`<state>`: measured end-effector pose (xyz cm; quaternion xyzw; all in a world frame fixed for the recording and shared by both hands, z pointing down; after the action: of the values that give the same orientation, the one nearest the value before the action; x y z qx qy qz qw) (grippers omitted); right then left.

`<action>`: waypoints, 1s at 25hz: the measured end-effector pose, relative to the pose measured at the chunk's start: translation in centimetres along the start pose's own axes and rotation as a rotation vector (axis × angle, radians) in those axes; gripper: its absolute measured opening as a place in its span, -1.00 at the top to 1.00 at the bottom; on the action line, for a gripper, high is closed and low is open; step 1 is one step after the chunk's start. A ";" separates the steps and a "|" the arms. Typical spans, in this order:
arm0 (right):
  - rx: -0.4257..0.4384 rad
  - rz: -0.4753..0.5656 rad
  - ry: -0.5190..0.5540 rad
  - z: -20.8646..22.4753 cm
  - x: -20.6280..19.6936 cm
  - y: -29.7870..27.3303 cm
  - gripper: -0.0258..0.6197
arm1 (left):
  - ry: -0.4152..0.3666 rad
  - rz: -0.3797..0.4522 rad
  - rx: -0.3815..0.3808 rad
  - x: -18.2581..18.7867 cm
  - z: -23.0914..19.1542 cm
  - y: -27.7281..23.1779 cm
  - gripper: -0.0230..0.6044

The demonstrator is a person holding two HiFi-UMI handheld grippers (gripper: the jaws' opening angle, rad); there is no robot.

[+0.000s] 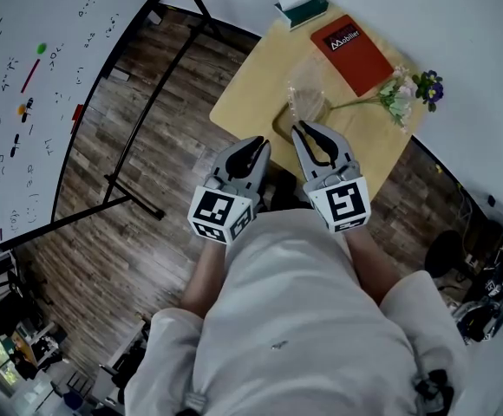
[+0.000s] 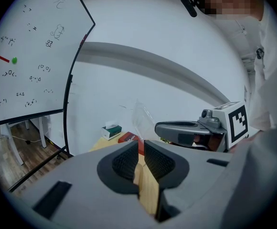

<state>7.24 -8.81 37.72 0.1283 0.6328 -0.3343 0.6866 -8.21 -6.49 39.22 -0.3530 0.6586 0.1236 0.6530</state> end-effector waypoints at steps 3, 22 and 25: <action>0.021 -0.004 -0.062 0.0 -0.4 0.1 0.77 | 0.003 -0.001 0.004 -0.2 0.0 0.2 0.81; 0.080 -0.010 -0.173 -0.2 -1.3 0.1 0.77 | -0.004 0.020 0.039 -0.1 -0.5 1.1 0.91; 0.080 -0.011 -0.167 -0.2 -1.3 0.1 0.77 | -0.004 0.021 0.037 0.0 -0.5 1.0 0.91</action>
<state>7.17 -8.22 38.95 0.1238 0.5600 -0.3726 0.7295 -9.24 -6.10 39.01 -0.3336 0.6630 0.1192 0.6594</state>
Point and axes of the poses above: the fingertips, and each gripper's own axes: y backward along the fingers, z to its right, x out of its top, the point moved 8 cm from there along y, backward along the fingers, and after that the axes turned 10 degrees about -y, right-handed, at the moved point
